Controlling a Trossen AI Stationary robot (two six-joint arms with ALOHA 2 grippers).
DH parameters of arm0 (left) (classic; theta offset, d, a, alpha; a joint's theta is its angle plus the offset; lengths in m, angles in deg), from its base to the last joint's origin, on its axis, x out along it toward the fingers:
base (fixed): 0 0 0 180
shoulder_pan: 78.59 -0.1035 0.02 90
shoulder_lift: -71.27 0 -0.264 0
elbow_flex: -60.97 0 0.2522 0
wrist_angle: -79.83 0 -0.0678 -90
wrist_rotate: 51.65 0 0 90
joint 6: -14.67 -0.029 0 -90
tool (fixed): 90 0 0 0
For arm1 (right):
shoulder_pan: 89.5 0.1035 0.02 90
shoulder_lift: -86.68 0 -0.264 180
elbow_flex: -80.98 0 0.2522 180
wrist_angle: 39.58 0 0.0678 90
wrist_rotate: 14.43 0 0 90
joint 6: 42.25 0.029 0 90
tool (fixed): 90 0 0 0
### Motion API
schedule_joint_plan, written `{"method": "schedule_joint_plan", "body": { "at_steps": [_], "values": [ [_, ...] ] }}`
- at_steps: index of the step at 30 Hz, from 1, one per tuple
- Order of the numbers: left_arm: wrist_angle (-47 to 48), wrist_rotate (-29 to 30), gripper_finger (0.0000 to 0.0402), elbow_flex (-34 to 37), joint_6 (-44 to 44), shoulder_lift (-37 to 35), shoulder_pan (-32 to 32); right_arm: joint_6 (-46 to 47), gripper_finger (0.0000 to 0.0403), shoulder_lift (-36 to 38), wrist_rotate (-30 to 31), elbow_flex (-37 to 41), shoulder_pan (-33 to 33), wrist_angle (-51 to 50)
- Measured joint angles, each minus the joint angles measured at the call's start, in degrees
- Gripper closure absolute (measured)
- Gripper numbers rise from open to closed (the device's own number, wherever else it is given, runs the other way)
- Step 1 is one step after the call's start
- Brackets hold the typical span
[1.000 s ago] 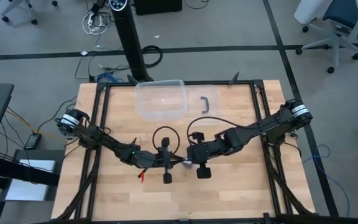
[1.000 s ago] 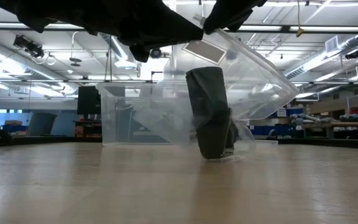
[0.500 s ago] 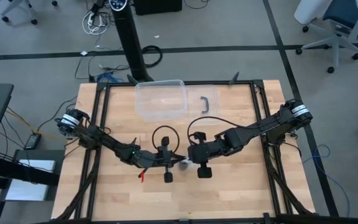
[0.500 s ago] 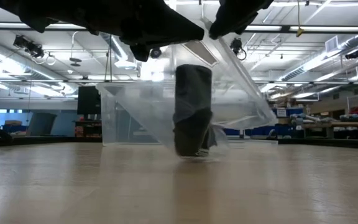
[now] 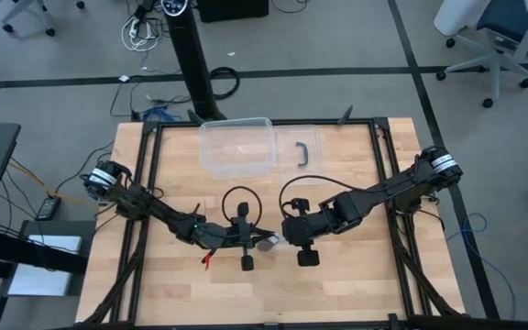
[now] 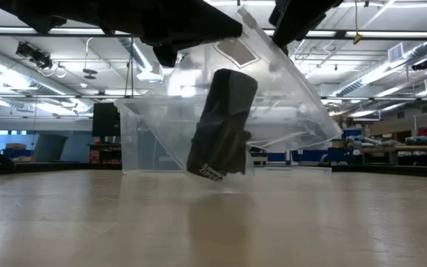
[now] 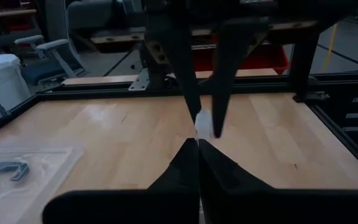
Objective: Roll bandage
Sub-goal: Close the transparent zip bag
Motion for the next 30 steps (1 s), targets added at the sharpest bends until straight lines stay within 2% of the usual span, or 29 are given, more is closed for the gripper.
{"method": "schedule_joint_plan", "body": {
  "at_steps": [3,7,9,13,23,30],
  "values": [
    [0.0,-0.1,0.0401,0.0,0.0,0.0,0.0,1.3,0.0321,1.4,2.6,0.0,0.8,0.4],
    [0.4,-0.2,0.0401,0.0,0.1,0.0,0.0,2.6,0.0276,2.6,10.3,-0.1,3.0,1.8],
    [0.3,-0.2,0.0401,0.0,0.1,0.0,0.0,2.9,0.0263,2.5,12.8,-0.1,3.9,4.2],
    [-0.1,-0.2,0.0401,0.0,0.1,0.0,0.0,3.8,0.0255,2.2,13.2,0.3,4.2,7.5],
    [-2.1,-0.3,0.0401,0.0,-1.5,-0.1,0.2,5.9,0.0295,2.2,9.7,2.5,2.8,11.5],
    [-2.4,-0.4,0.0401,0.0,-1.7,-0.1,0.2,5.3,0.0368,2.2,9.4,4.1,2.8,14.2]
  ]
}}
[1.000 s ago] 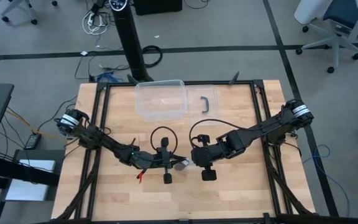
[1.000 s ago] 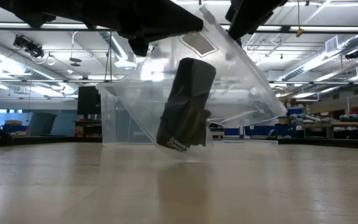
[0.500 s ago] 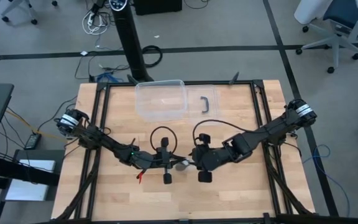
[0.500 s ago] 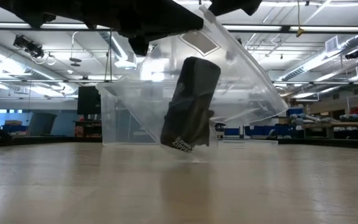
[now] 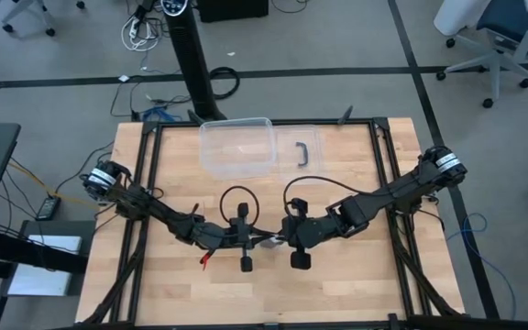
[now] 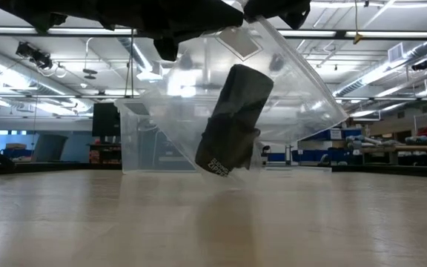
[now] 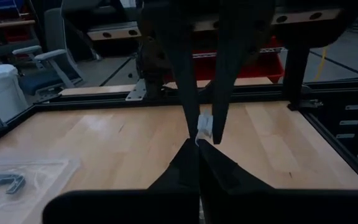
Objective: Roll bandage
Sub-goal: Close the transparent zip bag
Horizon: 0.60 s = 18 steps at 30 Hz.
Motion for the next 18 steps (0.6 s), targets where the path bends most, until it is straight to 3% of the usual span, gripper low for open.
{"method": "schedule_joint_plan", "body": {
  "at_steps": [3,18],
  "values": [
    [-0.1,0.0,0.0401,0.0,0.0,0.0,0.0,-0.4,0.0391,0.0,0.1,0.0,0.0,0.2],
    [-1.7,2.3,0.0401,0.1,-2.5,0.0,0.8,1.7,0.0392,0.0,2.3,-0.1,0.7,-2.8]
  ]
}}
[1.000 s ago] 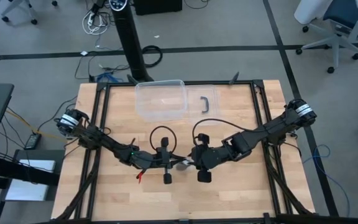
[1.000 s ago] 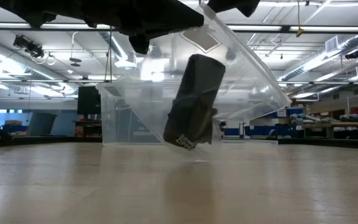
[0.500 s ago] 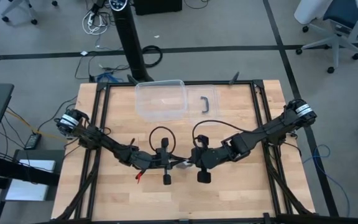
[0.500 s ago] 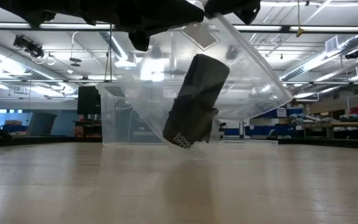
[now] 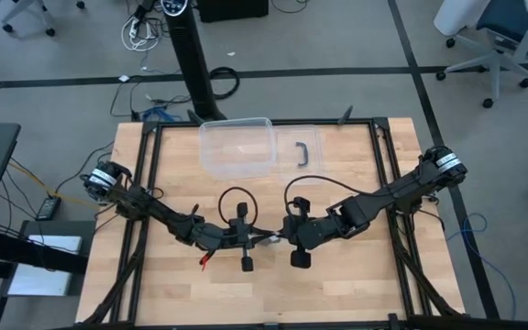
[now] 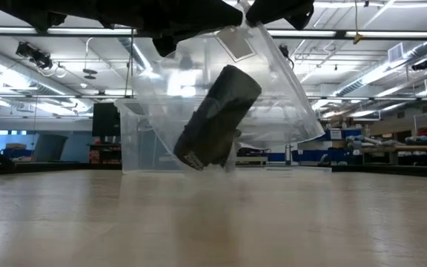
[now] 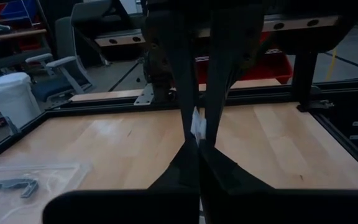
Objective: Roll bandage
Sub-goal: Close the transparent zip bag
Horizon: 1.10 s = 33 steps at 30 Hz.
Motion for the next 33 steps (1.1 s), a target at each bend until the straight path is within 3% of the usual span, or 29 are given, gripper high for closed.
{"method": "schedule_joint_plan", "body": {
  "at_steps": [20,23,28,33],
  "values": [
    [-3.1,1.1,0.0401,-0.2,-1.7,-0.1,0.2,5.4,0.0401,0.2,-2.3,5.6,1.5,-2.3],
    [-2.8,0.9,0.0401,-0.1,-1.7,-0.1,0.2,5.9,0.0384,2.7,-1.6,5.5,2.9,-2.1],
    [-2.8,0.9,0.0401,-0.1,-1.7,-0.1,0.3,5.7,0.0337,5.1,7.5,5.5,5.5,0.7],
    [-2.7,0.5,0.0401,-0.1,-1.7,-0.1,0.5,2.6,0.0291,4.7,11.0,6.9,6.1,8.1]
  ]
}}
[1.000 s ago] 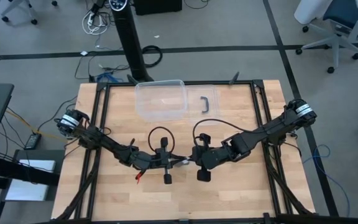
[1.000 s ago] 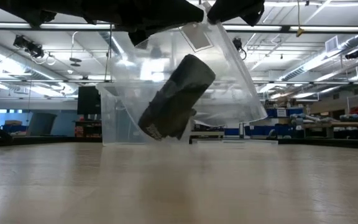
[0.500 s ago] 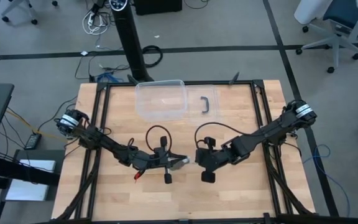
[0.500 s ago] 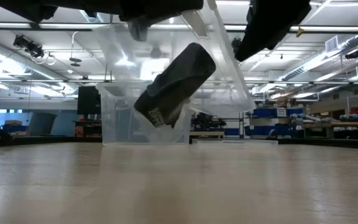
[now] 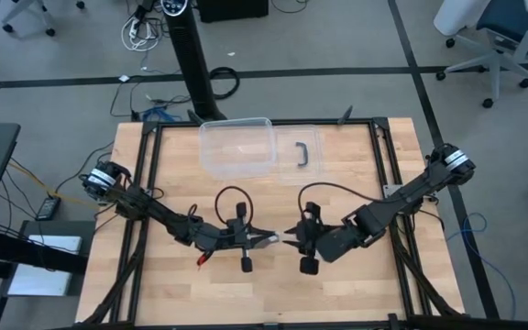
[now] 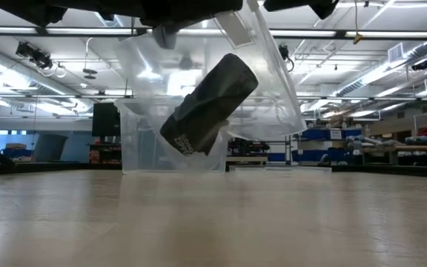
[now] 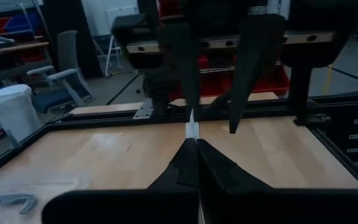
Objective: Roll bandage
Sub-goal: Close the transparent zip bag
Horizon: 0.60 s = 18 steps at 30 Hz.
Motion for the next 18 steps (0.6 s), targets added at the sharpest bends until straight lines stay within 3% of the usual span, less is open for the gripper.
{"method": "schedule_joint_plan", "body": {
  "at_steps": [5,10,18],
  "values": [
    [0.1,-0.9,0.0401,0.0,0.0,0.0,0.4,-3.6,0.0275,0.8,0.8,5.1,-0.8,10.7],
    [0.3,-1.0,0.0401,0.0,0.0,0.0,0.4,-5.6,0.0283,0.9,-3.0,9.5,-2.2,20.1],
    [0.4,-1.1,0.0401,0.0,0.0,0.1,0.4,-6.7,0.0347,0.9,-4.9,13.1,-3.2,27.7]
  ]
}}
